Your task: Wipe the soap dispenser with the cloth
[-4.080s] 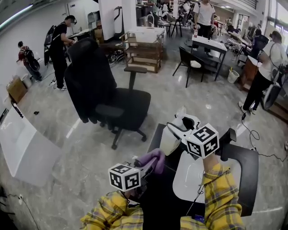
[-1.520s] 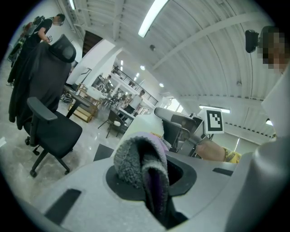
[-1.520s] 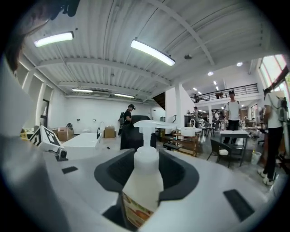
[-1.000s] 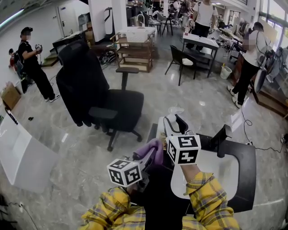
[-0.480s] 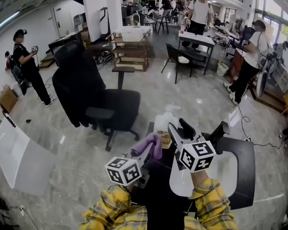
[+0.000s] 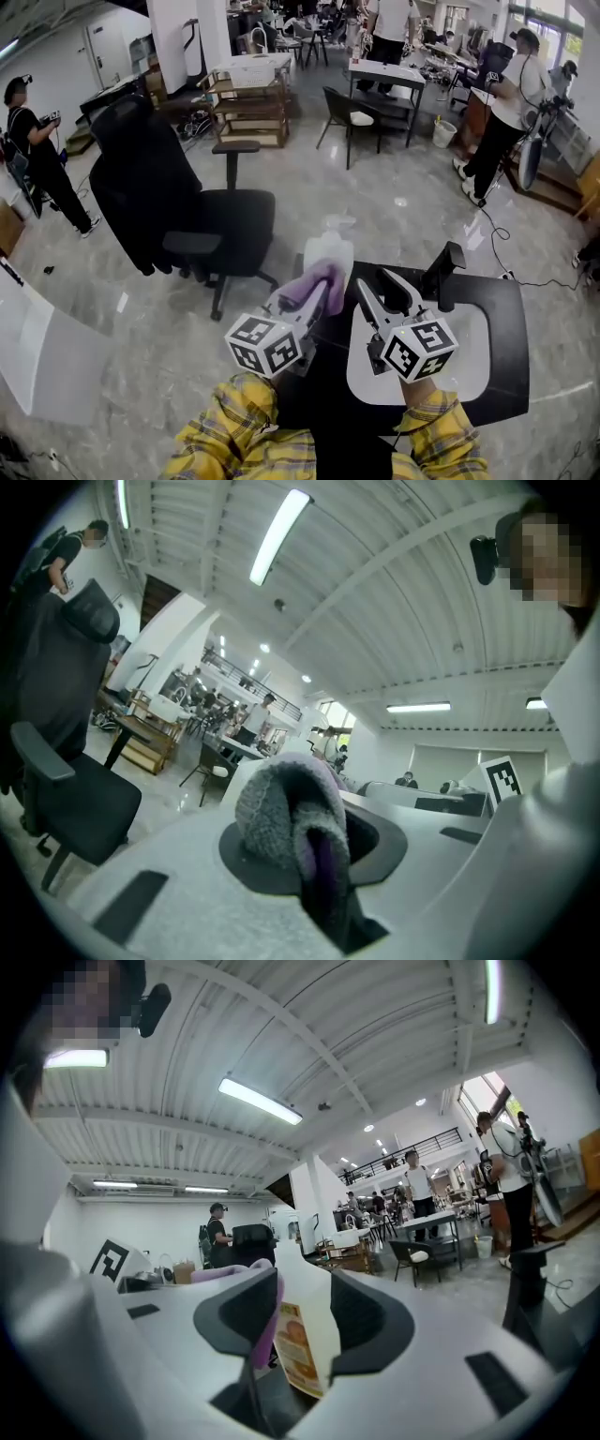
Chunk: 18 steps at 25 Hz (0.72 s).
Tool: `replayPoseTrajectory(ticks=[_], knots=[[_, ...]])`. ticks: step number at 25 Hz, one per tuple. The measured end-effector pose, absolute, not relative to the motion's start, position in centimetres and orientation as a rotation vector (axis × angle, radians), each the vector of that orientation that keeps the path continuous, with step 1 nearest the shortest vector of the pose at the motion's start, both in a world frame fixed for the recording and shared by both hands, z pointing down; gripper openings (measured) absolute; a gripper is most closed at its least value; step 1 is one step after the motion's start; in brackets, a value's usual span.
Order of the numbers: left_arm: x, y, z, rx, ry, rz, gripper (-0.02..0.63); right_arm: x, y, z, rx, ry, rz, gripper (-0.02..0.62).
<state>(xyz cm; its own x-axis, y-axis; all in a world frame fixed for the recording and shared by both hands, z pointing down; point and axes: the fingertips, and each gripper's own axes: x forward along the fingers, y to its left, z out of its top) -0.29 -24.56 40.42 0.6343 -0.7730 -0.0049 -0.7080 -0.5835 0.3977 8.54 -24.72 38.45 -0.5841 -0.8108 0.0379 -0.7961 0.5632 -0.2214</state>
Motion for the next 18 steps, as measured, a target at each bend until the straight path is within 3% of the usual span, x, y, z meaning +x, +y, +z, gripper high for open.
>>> replayPoseTrajectory(ticks=[18], knots=[[-0.2, -24.9, 49.4, 2.318, -1.098, -0.131, 0.05, 9.4, -23.0, 42.7, -1.399, 2.722, -0.486, 0.158]])
